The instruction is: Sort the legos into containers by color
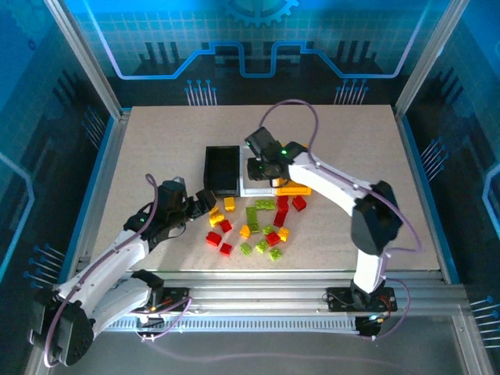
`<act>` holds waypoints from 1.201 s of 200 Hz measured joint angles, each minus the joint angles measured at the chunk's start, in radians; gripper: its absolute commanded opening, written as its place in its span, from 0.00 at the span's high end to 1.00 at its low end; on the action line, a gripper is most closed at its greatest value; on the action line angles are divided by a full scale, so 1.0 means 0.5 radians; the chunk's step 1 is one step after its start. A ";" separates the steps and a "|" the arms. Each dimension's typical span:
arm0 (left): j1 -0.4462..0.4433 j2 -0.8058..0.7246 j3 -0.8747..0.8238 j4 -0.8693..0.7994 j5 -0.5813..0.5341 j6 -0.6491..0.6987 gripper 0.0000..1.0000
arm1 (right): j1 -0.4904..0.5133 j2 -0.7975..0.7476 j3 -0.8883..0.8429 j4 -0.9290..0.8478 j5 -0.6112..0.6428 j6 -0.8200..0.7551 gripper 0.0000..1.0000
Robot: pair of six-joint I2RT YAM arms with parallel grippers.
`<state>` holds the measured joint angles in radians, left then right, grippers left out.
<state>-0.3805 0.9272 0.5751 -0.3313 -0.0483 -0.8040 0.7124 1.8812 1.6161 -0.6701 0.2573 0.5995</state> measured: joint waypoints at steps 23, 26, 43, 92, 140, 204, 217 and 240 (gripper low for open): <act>0.000 -0.002 0.007 -0.040 0.000 0.006 0.08 | -0.011 0.266 0.238 -0.029 0.034 -0.027 0.57; 0.000 -0.002 0.010 -0.048 0.000 0.006 0.08 | -0.013 0.297 0.265 -0.041 0.038 -0.030 0.57; 0.000 -0.002 0.013 -0.067 0.000 0.036 0.08 | -0.021 0.419 0.379 -0.088 0.048 -0.024 0.47; 0.000 -0.002 0.014 -0.109 0.002 0.095 0.01 | -0.026 0.471 0.421 -0.146 0.046 -0.009 0.29; 0.000 0.000 0.031 -0.119 0.074 0.146 0.15 | -0.024 0.127 0.153 -0.082 0.023 0.014 0.25; -0.264 0.196 0.089 -0.256 0.143 0.253 0.20 | 0.002 -0.649 -0.625 0.084 0.005 0.111 0.25; -0.360 0.253 0.088 -0.290 0.105 0.264 0.23 | 0.002 -0.723 -0.761 0.102 0.005 0.134 0.25; -0.494 0.393 0.088 -0.320 0.000 0.290 0.32 | 0.002 -0.796 -0.905 0.115 0.008 0.169 0.25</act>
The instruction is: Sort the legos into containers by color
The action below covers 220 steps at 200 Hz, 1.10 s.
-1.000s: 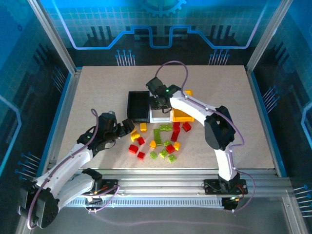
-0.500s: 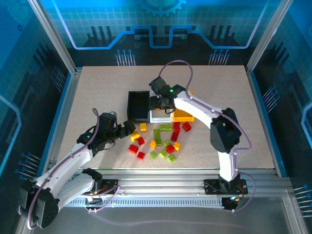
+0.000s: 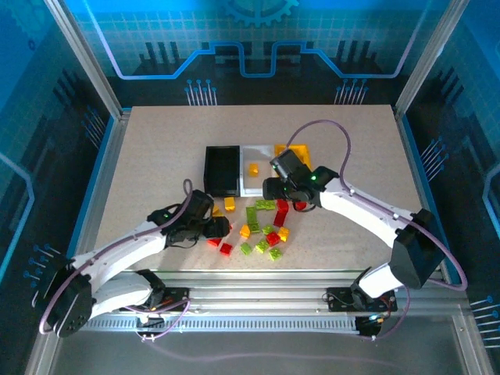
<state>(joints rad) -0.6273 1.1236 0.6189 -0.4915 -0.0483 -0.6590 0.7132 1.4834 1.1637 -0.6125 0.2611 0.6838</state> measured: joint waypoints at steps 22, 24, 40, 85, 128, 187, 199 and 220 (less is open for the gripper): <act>-0.056 0.132 0.000 -0.011 -0.091 0.024 0.35 | -0.001 -0.057 -0.044 0.010 0.001 0.016 0.24; -0.060 0.141 0.000 -0.011 -0.100 0.024 0.35 | -0.001 -0.063 -0.047 0.010 0.001 0.017 0.24; -0.085 0.191 0.001 -0.010 -0.160 0.028 0.36 | -0.002 -0.114 -0.061 0.027 0.004 0.024 0.24; -0.148 0.367 0.002 -0.011 -0.260 0.029 0.39 | -0.015 -0.219 -0.108 0.067 0.018 0.047 0.24; -0.209 0.412 0.003 -0.006 -0.324 0.021 0.56 | -0.060 -0.233 -0.134 0.085 0.029 0.054 0.24; -0.207 0.175 0.124 -0.170 -0.425 0.039 0.62 | -0.100 -0.278 -0.144 0.092 0.034 0.063 0.24; -0.161 0.079 0.233 -0.175 -0.446 0.065 0.62 | -0.104 -0.287 -0.156 0.107 0.033 0.063 0.24; 0.038 0.074 0.486 -0.105 -0.457 0.095 0.63 | -0.111 -0.288 -0.200 0.121 0.032 0.077 0.24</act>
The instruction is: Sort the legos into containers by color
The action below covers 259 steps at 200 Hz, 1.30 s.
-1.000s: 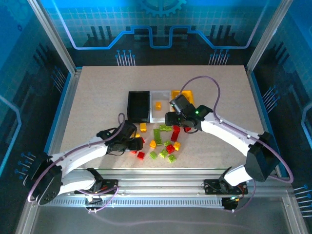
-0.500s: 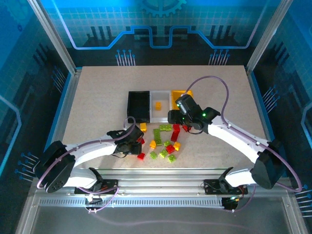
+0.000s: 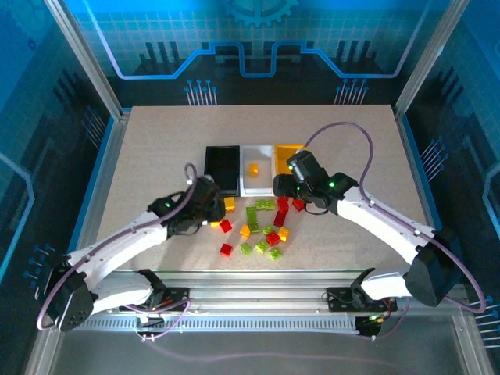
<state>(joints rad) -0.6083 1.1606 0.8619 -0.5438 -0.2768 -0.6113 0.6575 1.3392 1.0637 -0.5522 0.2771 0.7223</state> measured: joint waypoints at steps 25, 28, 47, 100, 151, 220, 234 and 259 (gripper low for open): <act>0.201 0.294 0.320 0.110 -0.013 0.040 0.66 | -0.014 0.005 -0.022 -0.001 -0.001 0.015 0.24; 0.217 0.359 0.366 0.130 -0.015 0.043 0.66 | -0.015 0.005 -0.022 -0.001 0.000 0.016 0.24; 0.262 0.678 0.575 0.184 -0.018 0.076 0.67 | -0.027 0.005 -0.028 0.002 -0.001 0.022 0.24; 0.372 1.171 0.804 0.189 -0.053 0.091 0.58 | -0.048 -0.038 -0.155 0.002 -0.070 0.031 0.23; 0.408 1.221 0.883 0.204 -0.002 0.076 0.29 | -0.047 -0.046 -0.217 0.028 -0.276 0.008 0.23; 0.368 0.733 0.802 0.295 0.213 0.016 0.01 | 0.314 0.040 -0.198 0.006 -0.526 -0.218 0.29; 0.365 0.580 0.702 0.337 0.258 0.006 0.01 | 0.467 0.152 -0.137 -0.019 -0.553 -0.265 0.33; 0.365 0.271 0.440 0.367 0.294 -0.027 0.01 | 0.680 0.381 -0.018 -0.021 -0.572 -0.329 0.36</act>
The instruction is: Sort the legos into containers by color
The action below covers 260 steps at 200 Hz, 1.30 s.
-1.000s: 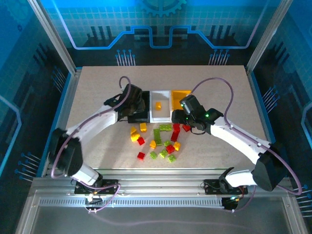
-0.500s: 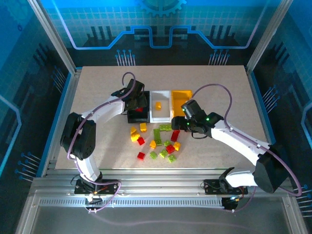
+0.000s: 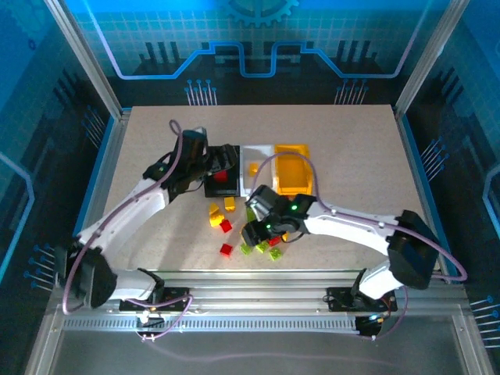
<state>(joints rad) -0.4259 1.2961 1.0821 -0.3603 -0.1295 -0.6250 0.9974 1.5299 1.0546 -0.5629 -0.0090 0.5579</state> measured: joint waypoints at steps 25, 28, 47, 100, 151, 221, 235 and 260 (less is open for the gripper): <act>0.000 -0.318 -0.258 -0.028 -0.015 -0.009 0.01 | 0.115 0.194 0.082 -0.001 0.009 -0.030 0.42; 0.000 -0.359 -0.283 -0.034 -0.021 -0.009 0.01 | 0.126 0.217 0.094 -0.002 0.010 -0.032 0.43; 0.000 -0.585 -0.397 -0.099 -0.067 -0.008 0.01 | 0.165 0.340 0.144 -0.001 0.028 -0.047 0.45; 0.001 -0.883 -0.565 -0.202 -0.173 -0.010 0.01 | 0.208 0.516 0.197 -0.043 0.085 -0.066 0.52; 0.001 -0.860 -0.591 -0.227 -0.201 -0.010 0.01 | 0.220 0.597 0.251 -0.059 0.145 -0.086 0.74; 0.001 -0.827 -0.598 -0.211 -0.202 -0.010 0.01 | 0.177 0.335 0.246 -0.056 0.279 -0.095 0.81; 0.001 -0.826 -0.613 -0.188 -0.191 -0.011 0.01 | 0.092 0.155 0.246 -0.076 0.349 -0.098 0.81; 0.001 -0.793 -0.649 -0.144 -0.149 -0.019 0.01 | -0.230 -0.137 0.252 -0.109 0.478 -0.100 0.80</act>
<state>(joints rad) -0.4255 0.8993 0.7578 -0.4324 -0.2039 -0.6346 0.8825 1.4616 1.1805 -0.6174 0.2302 0.5079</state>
